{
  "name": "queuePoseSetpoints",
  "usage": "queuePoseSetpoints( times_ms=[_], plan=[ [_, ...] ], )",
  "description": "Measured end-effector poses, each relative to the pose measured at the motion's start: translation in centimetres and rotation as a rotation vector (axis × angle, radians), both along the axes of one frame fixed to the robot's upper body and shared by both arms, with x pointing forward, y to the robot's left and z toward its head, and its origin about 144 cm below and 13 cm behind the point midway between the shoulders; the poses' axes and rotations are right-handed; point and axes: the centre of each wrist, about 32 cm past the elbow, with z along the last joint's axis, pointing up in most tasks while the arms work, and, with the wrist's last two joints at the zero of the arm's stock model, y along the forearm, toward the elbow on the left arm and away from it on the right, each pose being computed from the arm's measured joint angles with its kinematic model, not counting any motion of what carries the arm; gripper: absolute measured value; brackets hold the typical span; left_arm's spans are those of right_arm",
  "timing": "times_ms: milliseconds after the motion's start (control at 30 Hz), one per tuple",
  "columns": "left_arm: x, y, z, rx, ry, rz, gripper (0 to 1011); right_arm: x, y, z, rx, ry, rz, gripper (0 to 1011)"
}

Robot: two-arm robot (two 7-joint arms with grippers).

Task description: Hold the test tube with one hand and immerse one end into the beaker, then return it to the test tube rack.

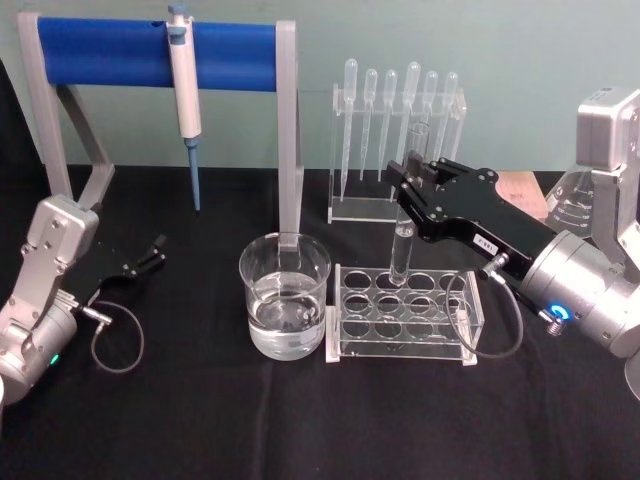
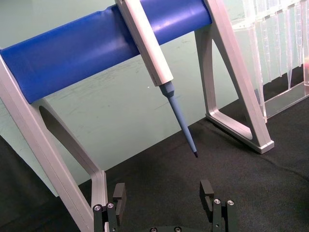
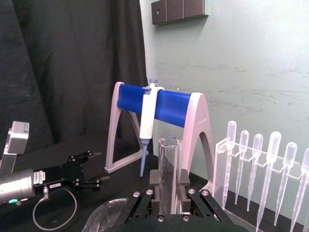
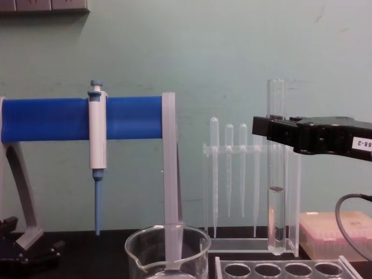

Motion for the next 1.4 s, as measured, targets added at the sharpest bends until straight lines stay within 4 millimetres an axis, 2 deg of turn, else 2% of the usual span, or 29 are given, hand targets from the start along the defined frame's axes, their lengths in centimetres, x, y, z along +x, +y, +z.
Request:
queuePoseSetpoints(
  times_ms=[1400],
  plan=[
    [0.00, 0.00, 0.00, 0.000, 0.000, 0.000, 1000, 0.01, 0.02, -0.07, -0.002, 0.002, 0.003, 225]
  ],
)
